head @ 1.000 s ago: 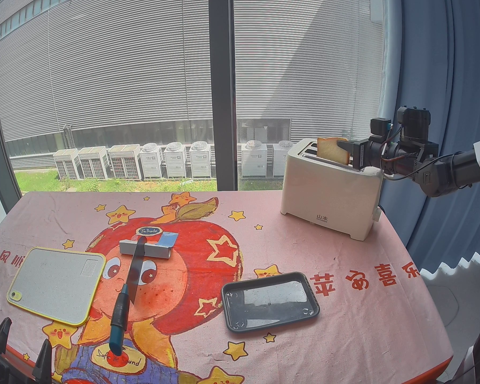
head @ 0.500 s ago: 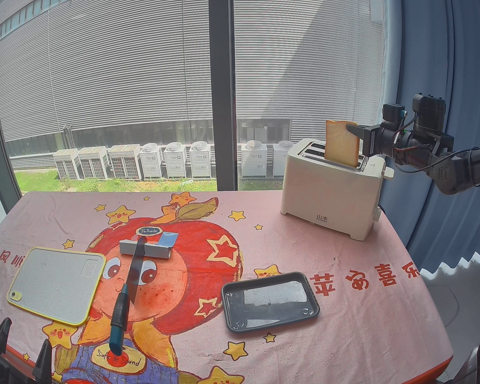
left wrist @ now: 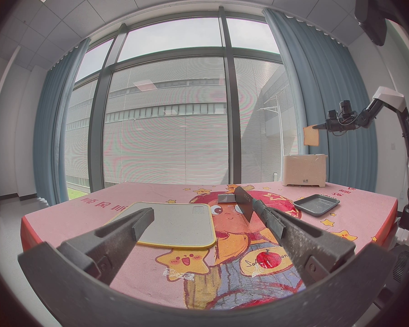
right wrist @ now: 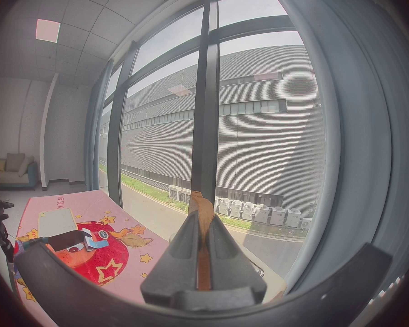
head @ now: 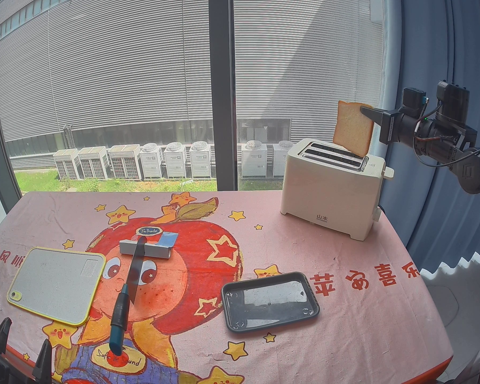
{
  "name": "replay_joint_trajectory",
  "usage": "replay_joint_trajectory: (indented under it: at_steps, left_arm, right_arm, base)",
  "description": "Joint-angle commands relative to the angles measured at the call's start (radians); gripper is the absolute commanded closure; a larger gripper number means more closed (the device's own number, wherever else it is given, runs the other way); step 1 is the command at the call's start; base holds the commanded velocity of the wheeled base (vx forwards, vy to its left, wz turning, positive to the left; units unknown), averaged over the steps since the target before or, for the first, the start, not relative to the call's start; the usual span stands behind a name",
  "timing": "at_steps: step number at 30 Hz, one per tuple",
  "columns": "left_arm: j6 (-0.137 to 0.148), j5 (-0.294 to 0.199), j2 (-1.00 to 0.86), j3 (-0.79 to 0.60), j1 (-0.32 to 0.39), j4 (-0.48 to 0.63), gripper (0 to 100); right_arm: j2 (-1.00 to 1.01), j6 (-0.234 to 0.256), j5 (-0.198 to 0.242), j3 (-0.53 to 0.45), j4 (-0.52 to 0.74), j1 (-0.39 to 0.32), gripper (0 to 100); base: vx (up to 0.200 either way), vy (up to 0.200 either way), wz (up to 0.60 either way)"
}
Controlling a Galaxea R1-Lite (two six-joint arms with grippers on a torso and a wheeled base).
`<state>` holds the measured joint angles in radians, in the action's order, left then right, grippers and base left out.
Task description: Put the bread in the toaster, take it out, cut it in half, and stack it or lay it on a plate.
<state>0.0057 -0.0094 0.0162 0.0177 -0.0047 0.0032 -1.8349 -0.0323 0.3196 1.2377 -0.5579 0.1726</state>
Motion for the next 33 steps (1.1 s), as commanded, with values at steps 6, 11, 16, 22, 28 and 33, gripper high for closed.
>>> replay_joint_trajectory:
  at_steps: [6, 11, 16, 22, 28, 33]
  left_arm:
    - [0.000, 0.000, -0.016, -0.018, 0.000, 0.000, 0]
    - [0.000, 0.000, -0.016, -0.018, 0.000, 0.000, 0]
    - [0.000, 0.000, -0.016, -0.018, 0.000, -0.002, 0]
    - [0.000, 0.000, -0.016, -0.018, 0.000, 0.000, 0]
    - [0.000, 0.000, -0.016, -0.018, 0.000, 0.000, 0]
    - [0.000, 0.000, -0.016, -0.018, 0.000, 0.000, 0]
  right_arm:
    - [0.106, 0.009, 0.001, -0.084, -0.004, 0.013, 100]
    - [0.155, 0.005, 0.003, -0.190, -0.004, 0.019, 100]
    - [0.212, 0.008, 0.004, -0.297, -0.004, 0.039, 100]
    - [0.266, 0.011, 0.003, -0.449, -0.137, 0.042, 100]
    - [0.307, 0.011, 0.003, -0.575, -0.274, 0.042, 100]
    - [0.379, 0.014, 0.003, -0.719, -0.389, 0.035, 100]
  base:
    - [0.000, 0.000, 0.00]
    - [0.000, 0.000, 0.00]
    - [0.000, 0.000, 0.00]
    - [0.000, 0.000, 0.00]
    - [0.000, 0.000, 0.00]
    - [0.000, 0.000, 0.00]
